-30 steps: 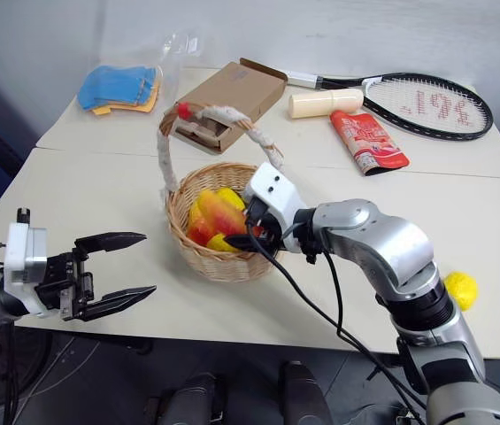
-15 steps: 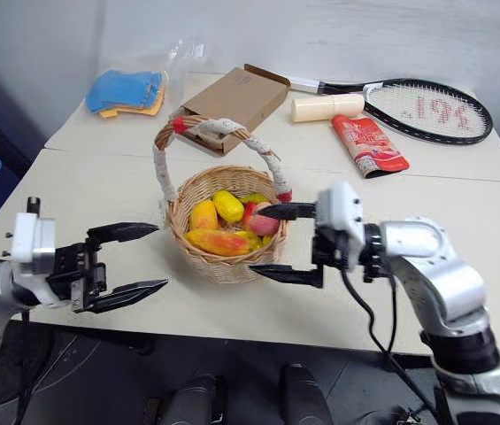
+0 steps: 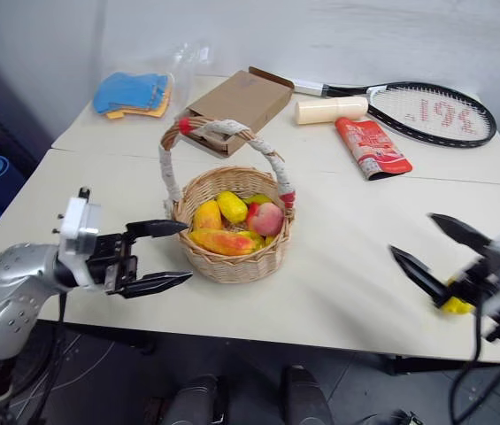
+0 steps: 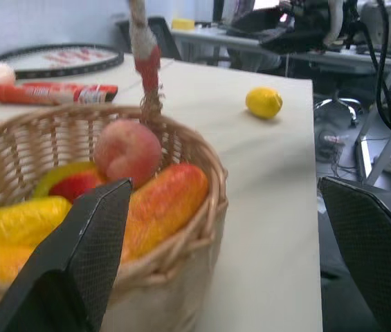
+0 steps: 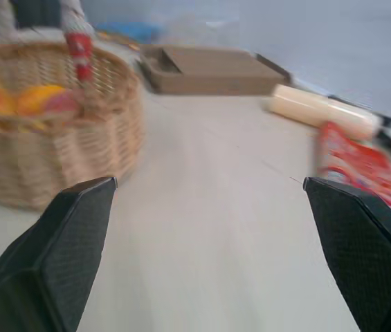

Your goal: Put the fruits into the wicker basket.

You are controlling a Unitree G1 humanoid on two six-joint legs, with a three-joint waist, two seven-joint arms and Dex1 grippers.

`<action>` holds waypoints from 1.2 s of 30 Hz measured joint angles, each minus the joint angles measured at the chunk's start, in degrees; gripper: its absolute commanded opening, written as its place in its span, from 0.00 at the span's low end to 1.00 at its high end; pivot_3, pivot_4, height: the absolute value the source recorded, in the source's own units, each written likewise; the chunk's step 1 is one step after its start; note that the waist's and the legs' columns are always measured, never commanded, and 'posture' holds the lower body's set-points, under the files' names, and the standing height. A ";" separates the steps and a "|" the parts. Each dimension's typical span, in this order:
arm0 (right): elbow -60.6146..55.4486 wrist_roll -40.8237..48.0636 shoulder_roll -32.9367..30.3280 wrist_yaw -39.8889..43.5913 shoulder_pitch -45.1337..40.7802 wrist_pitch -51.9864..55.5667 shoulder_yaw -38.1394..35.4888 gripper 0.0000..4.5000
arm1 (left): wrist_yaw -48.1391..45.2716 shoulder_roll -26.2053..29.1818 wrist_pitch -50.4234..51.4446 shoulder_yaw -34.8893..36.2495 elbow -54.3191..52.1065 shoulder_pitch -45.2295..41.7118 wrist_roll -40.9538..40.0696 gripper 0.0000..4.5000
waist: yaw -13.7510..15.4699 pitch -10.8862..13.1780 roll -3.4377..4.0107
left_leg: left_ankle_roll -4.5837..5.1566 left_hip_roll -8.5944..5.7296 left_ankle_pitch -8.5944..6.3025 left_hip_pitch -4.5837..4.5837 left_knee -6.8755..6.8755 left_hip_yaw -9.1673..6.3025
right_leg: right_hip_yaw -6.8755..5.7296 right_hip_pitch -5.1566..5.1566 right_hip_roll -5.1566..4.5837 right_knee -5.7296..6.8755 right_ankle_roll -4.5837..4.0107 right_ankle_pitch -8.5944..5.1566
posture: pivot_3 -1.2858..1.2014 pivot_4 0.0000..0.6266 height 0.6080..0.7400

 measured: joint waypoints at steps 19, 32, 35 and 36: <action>12.24 3.54 -1.72 -0.23 20.86 9.24 -6.47 0.99 | 1.68 -2.89 0.87 -5.02 -5.10 -2.45 1.10 1.00 | -1.71 -0.19 0.38 | -0.25 0.58 -0.24 1.00 -0.17 0.41 | 0.36 0.99 -0.03 -0.18 -1.18 -0.68 | 0.52 0.24 1.00; 6.84 10.71 -12.70 -30.59 -3.95 50.50 -0.41 0.99 | 2.65 -2.07 2.41 -4.56 -5.54 -0.61 0.27 1.00 | 0.19 -0.17 0.34 | -0.13 0.11 -0.37 0.59 -0.14 -0.12 | 0.19 0.60 0.10 -0.19 -0.29 -0.41 | 0.52 0.24 1.00; 7.56 8.65 -12.65 -34.11 -6.80 52.83 2.38 0.99 | 2.93 -1.90 2.72 -4.39 -5.77 -0.36 0.25 1.00 | 0.14 -0.17 0.34 | -0.04 0.10 -0.40 0.50 -0.09 -0.05 | 0.22 0.52 0.07 -0.20 -0.26 -0.42 | 0.52 0.24 1.00; 8.36 7.80 -12.65 -35.14 -8.09 53.24 3.16 0.99 | 2.98 -1.88 2.75 -4.35 -5.92 -0.34 0.24 1.00 | 0.11 -0.17 0.34 | 0.01 0.09 -0.40 0.49 -0.06 -0.02 | 0.24 0.52 0.06 -0.21 -0.26 -0.42 | 0.52 0.24 1.00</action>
